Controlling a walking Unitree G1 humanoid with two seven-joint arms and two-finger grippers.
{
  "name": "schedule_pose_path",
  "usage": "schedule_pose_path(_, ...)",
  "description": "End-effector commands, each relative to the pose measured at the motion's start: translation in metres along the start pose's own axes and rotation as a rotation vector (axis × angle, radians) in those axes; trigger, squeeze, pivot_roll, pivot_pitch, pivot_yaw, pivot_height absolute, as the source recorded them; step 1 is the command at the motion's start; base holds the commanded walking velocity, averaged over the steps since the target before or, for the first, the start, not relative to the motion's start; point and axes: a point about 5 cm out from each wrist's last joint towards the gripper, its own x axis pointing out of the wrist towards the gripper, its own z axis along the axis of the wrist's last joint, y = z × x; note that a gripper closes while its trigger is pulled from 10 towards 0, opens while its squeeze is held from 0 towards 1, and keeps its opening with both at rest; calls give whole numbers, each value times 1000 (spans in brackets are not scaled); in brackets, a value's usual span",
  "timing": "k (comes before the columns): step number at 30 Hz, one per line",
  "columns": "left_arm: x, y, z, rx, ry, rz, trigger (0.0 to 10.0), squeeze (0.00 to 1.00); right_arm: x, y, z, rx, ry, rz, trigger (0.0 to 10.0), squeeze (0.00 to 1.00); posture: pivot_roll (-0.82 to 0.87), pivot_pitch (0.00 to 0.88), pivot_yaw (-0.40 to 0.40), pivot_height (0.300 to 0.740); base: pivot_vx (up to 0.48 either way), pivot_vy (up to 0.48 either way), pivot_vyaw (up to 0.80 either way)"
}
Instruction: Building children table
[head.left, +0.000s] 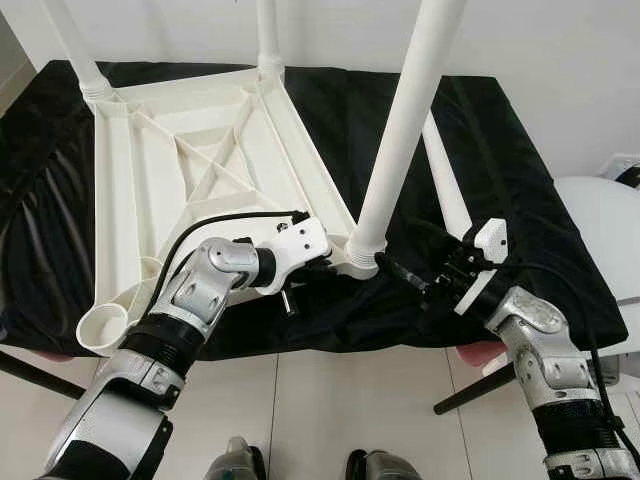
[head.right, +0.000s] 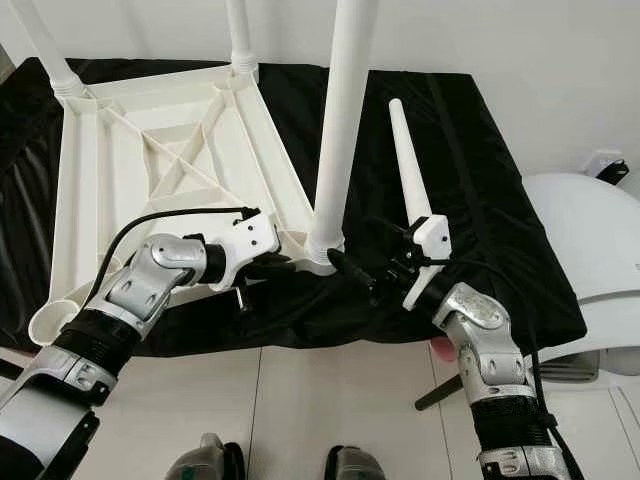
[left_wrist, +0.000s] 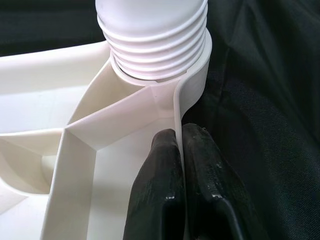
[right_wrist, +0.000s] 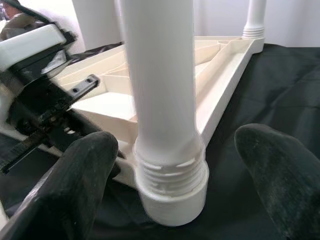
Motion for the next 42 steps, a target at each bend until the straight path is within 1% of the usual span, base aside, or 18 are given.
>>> schedule_pose_path(1,2,-12,-12,-19,50,-78,10000,0,1,-2,0,-18,11,15,10000,1000,-13,60,-20,740,0,0,0)
schedule_pose_path(7,2,-13,-11,-18,49,-77,10000,0,5,-6,1,-32,7,23,10000,1000,-12,58,-21,740,0,0,0)
schedule_pose_path(8,2,-14,-10,-14,47,-82,10000,0,7,-6,1,-35,5,33,10000,796,-9,58,-22,740,0,0,0)
schedule_pose_path(9,1,-15,-9,-11,46,-84,10000,0,10,-7,1,-36,7,46,10000,0,-6,60,-22,740,0,0,0)
schedule_pose_path(16,2,-15,-6,-3,43,-84,10000,0,17,-5,1,-29,11,100,10000,0,6,65,-25,740,0,0,0)
schedule_pose_path(17,3,-15,-4,1,40,-82,10000,0,21,-4,1,-32,16,146,10000,0,7,66,-26,740,0,0,0)
schedule_pose_path(20,3,-15,-3,4,42,-80,10000,0,23,-3,1,-40,22,179,10000,0,11,71,-27,740,0,0,0)
schedule_pose_path(29,2,-14,-2,7,43,-75,10000,0,28,-4,-1,-49,20,183,10000,0,14,77,-28,740,0,0,0)
schedule_pose_path(35,3,-13,2,12,39,-70,10000,0,38,-8,-5,-63,25,182,10000,0,21,99,-26,740,0,0,0)
schedule_pose_path(42,4,-13,4,14,38,-72,10000,0,44,-5,-9,-52,22,192,10000,0,25,113,-19,740,0,0,0)
